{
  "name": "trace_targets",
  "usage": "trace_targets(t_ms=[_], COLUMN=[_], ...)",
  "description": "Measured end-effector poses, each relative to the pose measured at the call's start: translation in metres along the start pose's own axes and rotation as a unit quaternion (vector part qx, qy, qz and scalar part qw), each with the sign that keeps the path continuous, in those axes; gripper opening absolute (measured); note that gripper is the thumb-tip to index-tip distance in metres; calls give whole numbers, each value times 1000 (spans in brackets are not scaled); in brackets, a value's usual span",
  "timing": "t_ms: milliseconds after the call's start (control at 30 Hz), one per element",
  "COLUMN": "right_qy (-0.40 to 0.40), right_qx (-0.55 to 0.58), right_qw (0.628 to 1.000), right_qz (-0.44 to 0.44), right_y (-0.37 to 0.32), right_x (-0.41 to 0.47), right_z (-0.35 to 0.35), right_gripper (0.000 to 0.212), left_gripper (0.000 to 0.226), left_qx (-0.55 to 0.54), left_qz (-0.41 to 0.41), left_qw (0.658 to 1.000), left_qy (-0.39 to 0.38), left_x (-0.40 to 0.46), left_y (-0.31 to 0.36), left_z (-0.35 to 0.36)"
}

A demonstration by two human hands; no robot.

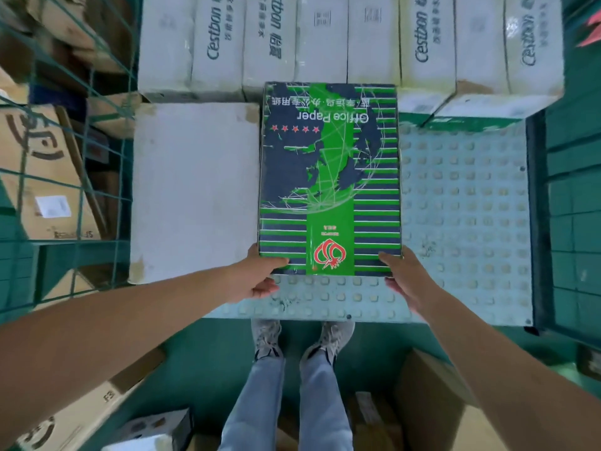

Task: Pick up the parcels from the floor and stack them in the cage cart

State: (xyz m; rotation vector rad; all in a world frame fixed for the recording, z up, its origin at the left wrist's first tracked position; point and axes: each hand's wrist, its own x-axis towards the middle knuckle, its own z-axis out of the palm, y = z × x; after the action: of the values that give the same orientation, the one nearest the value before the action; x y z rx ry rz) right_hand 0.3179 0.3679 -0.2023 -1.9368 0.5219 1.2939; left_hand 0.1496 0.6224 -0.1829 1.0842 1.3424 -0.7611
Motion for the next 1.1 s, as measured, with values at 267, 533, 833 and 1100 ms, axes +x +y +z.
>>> trace_targets(t_ms=[267,533,833,1100], right_qy=[-7,-5,-33,-20], right_qx=[5,-11,-1,40], right_qw=[1000,1000,999,994], right_qz=[10,-8,-31,-98], right_y=[-2,3,-39,-107], right_x=[8,-12,-95,-250], right_z=[13,12,0,-39], right_gripper=[82,73,70,62], left_gripper=[82,70,77,76], left_qx=[32,98,136,174], left_qz=[-21,-5,84,184], left_qw=[999,995,987,967], left_qy=[11,21,1,-25], left_x=[11,-2,-78,-234], left_y=[3,19,70,137], left_z=[2,-12,8,19])
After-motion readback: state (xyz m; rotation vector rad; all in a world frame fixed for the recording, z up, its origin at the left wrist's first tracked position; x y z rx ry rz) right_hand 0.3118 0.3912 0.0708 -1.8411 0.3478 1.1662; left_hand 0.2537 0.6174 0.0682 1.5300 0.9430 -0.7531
